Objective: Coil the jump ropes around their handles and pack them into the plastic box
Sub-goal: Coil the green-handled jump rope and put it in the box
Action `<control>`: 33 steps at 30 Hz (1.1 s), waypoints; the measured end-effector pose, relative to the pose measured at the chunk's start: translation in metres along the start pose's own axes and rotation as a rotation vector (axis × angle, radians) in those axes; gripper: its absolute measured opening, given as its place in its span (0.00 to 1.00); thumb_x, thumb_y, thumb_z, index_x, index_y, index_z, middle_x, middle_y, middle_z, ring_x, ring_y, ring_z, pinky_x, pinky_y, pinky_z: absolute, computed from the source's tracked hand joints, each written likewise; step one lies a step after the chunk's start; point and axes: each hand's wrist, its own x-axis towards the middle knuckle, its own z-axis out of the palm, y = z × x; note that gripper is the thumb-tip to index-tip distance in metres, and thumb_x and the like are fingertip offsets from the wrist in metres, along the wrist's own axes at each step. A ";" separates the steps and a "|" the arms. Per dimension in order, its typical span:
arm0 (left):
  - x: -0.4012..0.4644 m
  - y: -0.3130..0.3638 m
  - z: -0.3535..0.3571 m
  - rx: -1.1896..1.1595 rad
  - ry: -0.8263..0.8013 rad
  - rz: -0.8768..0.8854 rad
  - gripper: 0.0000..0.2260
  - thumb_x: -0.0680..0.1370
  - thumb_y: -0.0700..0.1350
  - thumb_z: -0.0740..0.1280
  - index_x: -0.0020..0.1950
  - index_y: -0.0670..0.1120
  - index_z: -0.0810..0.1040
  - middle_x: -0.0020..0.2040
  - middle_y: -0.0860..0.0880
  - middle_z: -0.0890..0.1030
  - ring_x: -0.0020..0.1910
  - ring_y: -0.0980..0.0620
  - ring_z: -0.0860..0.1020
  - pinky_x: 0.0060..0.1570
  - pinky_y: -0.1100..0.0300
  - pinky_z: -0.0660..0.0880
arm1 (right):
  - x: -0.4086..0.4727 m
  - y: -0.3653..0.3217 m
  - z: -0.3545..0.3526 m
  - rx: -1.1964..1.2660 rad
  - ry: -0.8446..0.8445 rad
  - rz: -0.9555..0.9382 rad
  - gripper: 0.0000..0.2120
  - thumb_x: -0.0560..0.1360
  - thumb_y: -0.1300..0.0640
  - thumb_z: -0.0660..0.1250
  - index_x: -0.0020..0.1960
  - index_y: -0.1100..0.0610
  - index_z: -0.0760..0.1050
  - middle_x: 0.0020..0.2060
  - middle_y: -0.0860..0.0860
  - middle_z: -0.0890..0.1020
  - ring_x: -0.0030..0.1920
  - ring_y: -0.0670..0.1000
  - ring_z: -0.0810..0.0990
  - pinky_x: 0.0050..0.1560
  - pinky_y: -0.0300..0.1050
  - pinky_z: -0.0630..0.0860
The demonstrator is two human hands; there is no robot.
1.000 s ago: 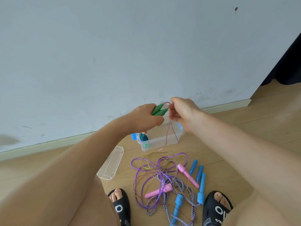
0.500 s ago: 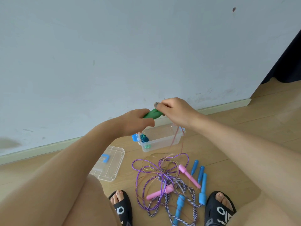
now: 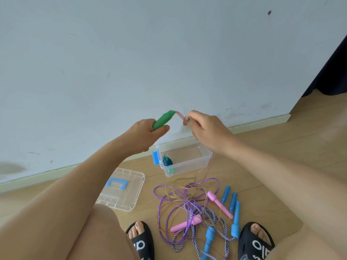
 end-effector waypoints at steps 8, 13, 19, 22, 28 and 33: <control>0.004 -0.009 0.033 0.388 0.046 0.020 0.17 0.81 0.57 0.58 0.43 0.45 0.67 0.39 0.46 0.74 0.36 0.45 0.73 0.33 0.55 0.66 | -0.010 -0.016 0.028 -0.824 -0.186 -0.222 0.06 0.79 0.61 0.59 0.44 0.56 0.71 0.35 0.52 0.73 0.24 0.51 0.63 0.25 0.44 0.53; -0.005 -0.006 0.037 0.851 0.027 0.198 0.15 0.83 0.57 0.55 0.48 0.45 0.62 0.37 0.49 0.67 0.35 0.44 0.71 0.35 0.55 0.67 | -0.018 -0.021 0.026 -0.773 -0.291 -0.276 0.12 0.80 0.56 0.57 0.41 0.57 0.74 0.31 0.50 0.70 0.30 0.55 0.70 0.27 0.45 0.57; -0.019 0.011 0.043 0.983 -0.052 0.411 0.12 0.84 0.53 0.55 0.58 0.46 0.67 0.45 0.49 0.75 0.45 0.42 0.80 0.36 0.54 0.67 | -0.024 -0.014 -0.008 -0.120 -0.336 -0.030 0.08 0.75 0.54 0.69 0.38 0.53 0.78 0.29 0.47 0.81 0.30 0.42 0.75 0.34 0.41 0.70; -0.021 0.023 0.048 0.895 -0.071 0.509 0.12 0.84 0.52 0.55 0.63 0.46 0.67 0.52 0.47 0.78 0.48 0.40 0.80 0.39 0.53 0.66 | -0.021 -0.011 -0.023 0.223 -0.399 0.091 0.06 0.75 0.58 0.72 0.40 0.58 0.81 0.30 0.50 0.84 0.31 0.45 0.78 0.36 0.36 0.73; -0.017 0.016 0.037 0.503 -0.023 0.609 0.12 0.81 0.53 0.59 0.58 0.45 0.70 0.43 0.48 0.77 0.40 0.42 0.76 0.37 0.56 0.63 | -0.015 0.001 -0.035 0.663 -0.325 0.258 0.06 0.75 0.61 0.73 0.41 0.58 0.77 0.28 0.51 0.76 0.28 0.45 0.70 0.30 0.38 0.63; -0.011 0.017 0.035 0.340 0.035 0.657 0.15 0.79 0.55 0.56 0.57 0.46 0.72 0.38 0.49 0.76 0.33 0.45 0.72 0.34 0.57 0.61 | -0.013 -0.005 -0.030 0.862 -0.246 0.276 0.08 0.76 0.64 0.70 0.41 0.61 0.72 0.28 0.52 0.76 0.26 0.47 0.72 0.28 0.36 0.69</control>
